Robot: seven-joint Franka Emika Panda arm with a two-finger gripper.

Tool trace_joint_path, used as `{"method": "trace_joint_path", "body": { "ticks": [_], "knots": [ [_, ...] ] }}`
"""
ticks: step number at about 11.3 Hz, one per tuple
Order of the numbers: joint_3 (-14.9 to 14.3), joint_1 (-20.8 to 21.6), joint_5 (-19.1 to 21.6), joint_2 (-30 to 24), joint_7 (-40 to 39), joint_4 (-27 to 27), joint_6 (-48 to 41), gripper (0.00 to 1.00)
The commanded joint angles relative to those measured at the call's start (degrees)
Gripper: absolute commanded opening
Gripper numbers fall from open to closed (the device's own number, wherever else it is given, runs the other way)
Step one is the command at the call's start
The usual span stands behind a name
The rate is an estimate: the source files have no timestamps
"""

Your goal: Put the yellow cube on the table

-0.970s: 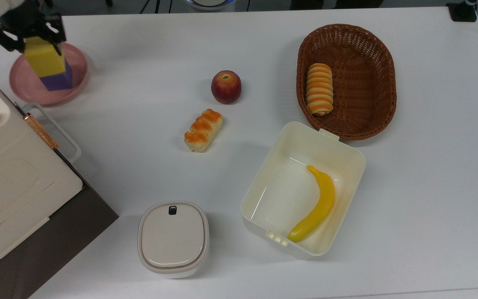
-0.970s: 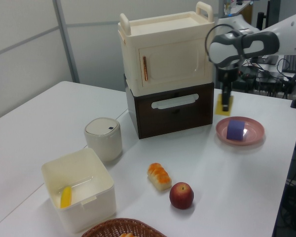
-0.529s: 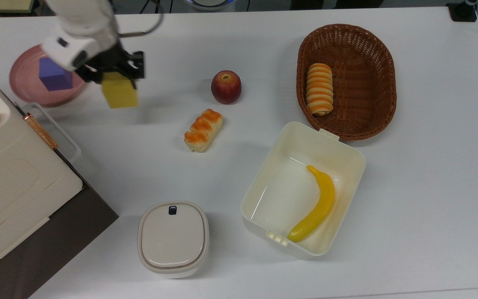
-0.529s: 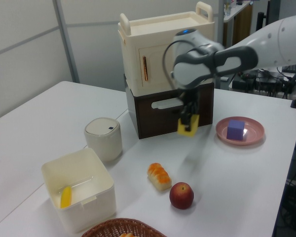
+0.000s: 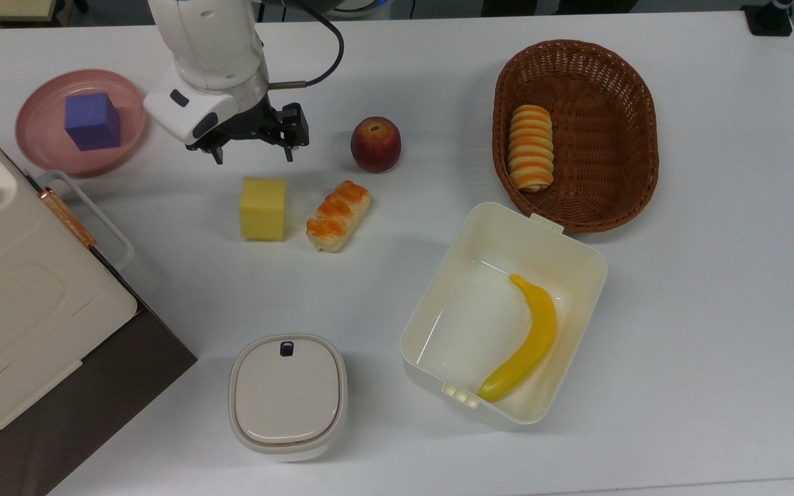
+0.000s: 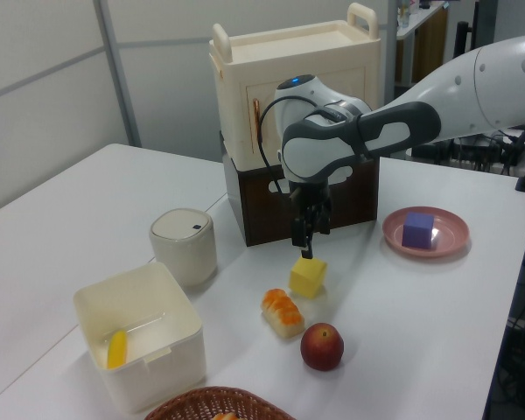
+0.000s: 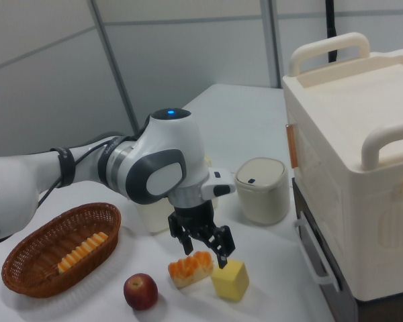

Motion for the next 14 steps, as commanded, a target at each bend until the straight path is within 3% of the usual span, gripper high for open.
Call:
{"method": "trace_joint_path", "body": {
  "ticks": [1,7,9,14],
  "knots": [
    [-0.8,5.6,-0.9,-2.1,7.7,0.9,-2.5,1.00],
    [-0.7,10.4,-0.2,-13.6,11.6,1.9,-13.3,1.00],
    [-0.8,10.4,0.2,-16.4,16.4,1.9,-14.8,1.00],
    [-1.4,9.9,0.2,-17.9,16.5,2.0,-16.5,1.00]
  ]
}}
